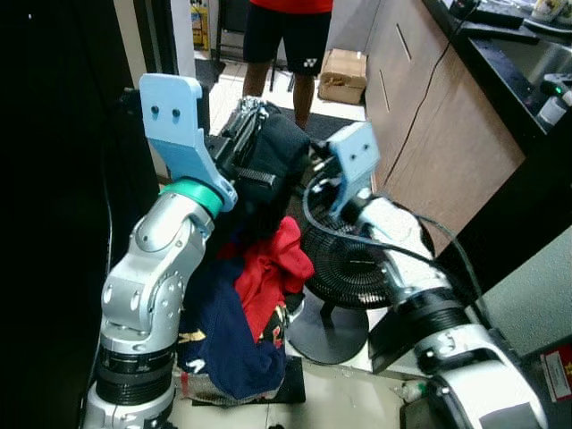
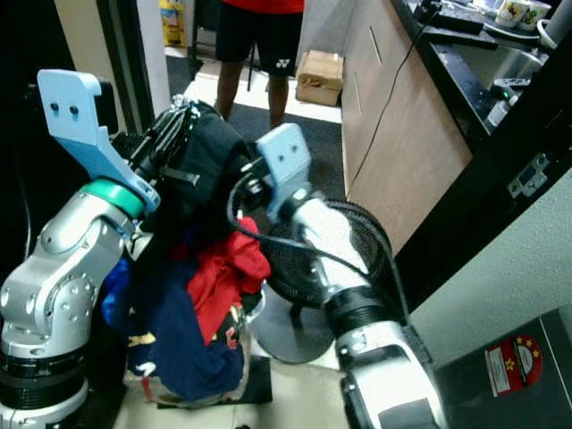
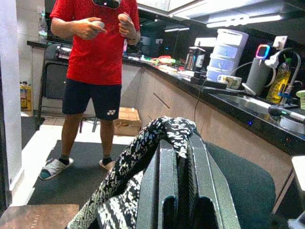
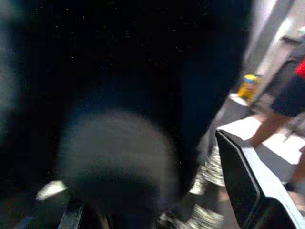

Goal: Clothes washing

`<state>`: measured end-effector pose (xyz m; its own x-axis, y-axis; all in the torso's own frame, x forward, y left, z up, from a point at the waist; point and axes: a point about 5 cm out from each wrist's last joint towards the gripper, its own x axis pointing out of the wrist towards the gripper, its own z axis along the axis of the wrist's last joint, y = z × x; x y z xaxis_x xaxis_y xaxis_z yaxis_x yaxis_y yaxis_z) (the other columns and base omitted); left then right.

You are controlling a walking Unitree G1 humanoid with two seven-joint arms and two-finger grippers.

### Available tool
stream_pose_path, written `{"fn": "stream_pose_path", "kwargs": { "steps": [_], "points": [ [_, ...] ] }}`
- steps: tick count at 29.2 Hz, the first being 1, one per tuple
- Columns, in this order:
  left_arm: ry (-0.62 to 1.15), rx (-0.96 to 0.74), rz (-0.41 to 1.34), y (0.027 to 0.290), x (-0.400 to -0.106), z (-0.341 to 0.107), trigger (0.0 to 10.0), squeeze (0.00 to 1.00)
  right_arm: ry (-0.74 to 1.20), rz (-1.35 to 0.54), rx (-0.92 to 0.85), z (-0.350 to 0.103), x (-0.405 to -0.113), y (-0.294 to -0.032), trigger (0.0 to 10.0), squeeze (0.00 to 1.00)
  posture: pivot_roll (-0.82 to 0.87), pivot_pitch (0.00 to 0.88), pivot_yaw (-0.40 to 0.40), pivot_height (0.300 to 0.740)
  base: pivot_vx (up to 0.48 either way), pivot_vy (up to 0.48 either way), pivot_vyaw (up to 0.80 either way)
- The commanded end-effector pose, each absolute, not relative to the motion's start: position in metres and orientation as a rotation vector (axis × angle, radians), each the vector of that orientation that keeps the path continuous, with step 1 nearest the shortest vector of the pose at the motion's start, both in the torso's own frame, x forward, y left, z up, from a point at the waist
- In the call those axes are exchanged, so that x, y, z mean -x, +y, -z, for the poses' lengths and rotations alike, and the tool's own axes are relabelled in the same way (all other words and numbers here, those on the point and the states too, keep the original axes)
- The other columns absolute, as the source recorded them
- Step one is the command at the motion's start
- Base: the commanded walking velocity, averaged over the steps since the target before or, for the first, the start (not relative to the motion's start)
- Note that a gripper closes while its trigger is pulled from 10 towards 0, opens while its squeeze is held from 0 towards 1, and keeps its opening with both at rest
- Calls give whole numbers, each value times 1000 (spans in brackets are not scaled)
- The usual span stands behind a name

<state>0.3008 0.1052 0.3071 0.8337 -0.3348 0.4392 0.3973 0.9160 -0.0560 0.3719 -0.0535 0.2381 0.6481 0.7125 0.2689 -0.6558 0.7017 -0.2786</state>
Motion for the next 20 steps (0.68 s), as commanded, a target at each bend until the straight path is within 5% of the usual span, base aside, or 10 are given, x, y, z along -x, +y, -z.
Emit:
{"fn": "stream_pose_path", "kwargs": {
  "steps": [1,9,12,13,14,15,16,17,20],
  "points": [
    [-468,148,407,102,-295,-313,10000,0,-357,-844,134,-239,-371,-41,10000,0,75,92,-73,740,0,0,0],
    [-464,148,389,104,-293,-311,10000,0,-360,-972,118,-245,-361,-3,10000,0,82,98,-89,740,0,0,0],
    [-462,151,382,105,-292,-310,10000,0,-336,-957,241,-237,-361,7,10000,0,79,99,-96,740,0,0,0],
    [-462,154,379,105,-292,-310,10000,0,-311,-905,318,-231,-365,6,7882,0,79,99,-96,740,0,0,0],
    [-462,154,379,105,-292,-310,10000,0,-311,-905,318,-231,-365,6,7882,0,79,99,-96,740,0,0,0],
    [-462,155,378,105,-292,-310,10000,0,-296,-869,367,-227,-368,4,4745,0,79,99,-96,740,0,0,0],
    [-462,155,378,105,-292,-310,10000,0,-296,-869,367,-227,-368,4,4745,0,79,99,-96,740,0,0,0],
    [-462,158,377,105,-292,-309,10000,0,-294,-824,373,-226,-371,-5,980,0,71,97,-100,740,0,0,0],
    [-461,159,376,105,-292,-309,10000,0,-305,-776,342,-228,-375,-20,0,0,62,95,-93,740,0,0,0]
  ]
}}
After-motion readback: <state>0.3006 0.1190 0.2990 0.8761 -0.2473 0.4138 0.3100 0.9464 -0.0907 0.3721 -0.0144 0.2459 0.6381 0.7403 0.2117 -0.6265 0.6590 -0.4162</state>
